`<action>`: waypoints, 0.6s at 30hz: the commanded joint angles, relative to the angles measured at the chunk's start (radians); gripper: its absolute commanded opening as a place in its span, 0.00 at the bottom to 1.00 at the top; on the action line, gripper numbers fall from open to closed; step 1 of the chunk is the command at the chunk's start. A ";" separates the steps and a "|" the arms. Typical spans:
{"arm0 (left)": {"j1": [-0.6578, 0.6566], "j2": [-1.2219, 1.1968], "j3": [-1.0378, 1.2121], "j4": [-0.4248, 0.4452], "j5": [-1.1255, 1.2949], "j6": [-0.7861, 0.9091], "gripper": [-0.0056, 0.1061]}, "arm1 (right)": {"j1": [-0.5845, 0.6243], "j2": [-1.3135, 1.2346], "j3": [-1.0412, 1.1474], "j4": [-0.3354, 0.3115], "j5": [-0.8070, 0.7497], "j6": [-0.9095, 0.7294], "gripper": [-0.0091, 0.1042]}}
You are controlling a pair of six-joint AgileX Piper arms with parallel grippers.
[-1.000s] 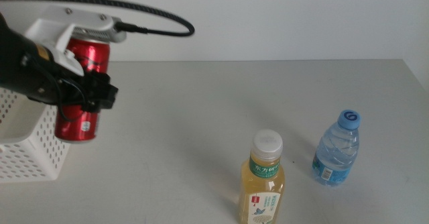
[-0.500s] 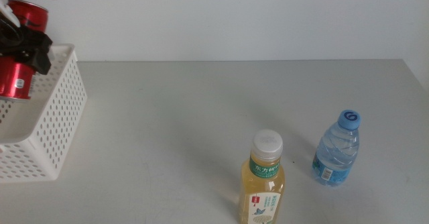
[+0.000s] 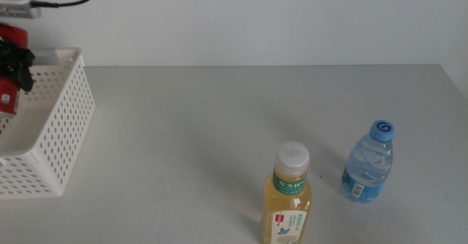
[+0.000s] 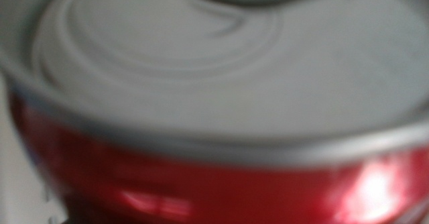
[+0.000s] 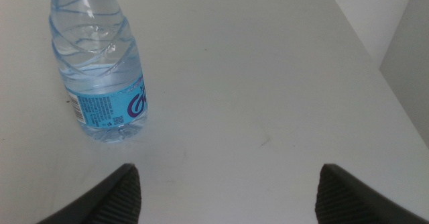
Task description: Use arms to grab the bottles and put them into the dustbin to the left of the table.
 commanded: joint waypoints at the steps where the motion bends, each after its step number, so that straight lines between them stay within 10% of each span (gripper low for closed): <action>1: 0.001 -0.019 -0.042 -0.021 -0.051 0.000 0.12 | -0.005 -0.022 -0.001 -0.012 -0.062 -0.013 0.67; 18: 0.000 0.136 -0.036 -0.023 -0.025 0.000 0.12 | -0.005 -0.022 -0.001 -0.012 -0.062 -0.013 0.67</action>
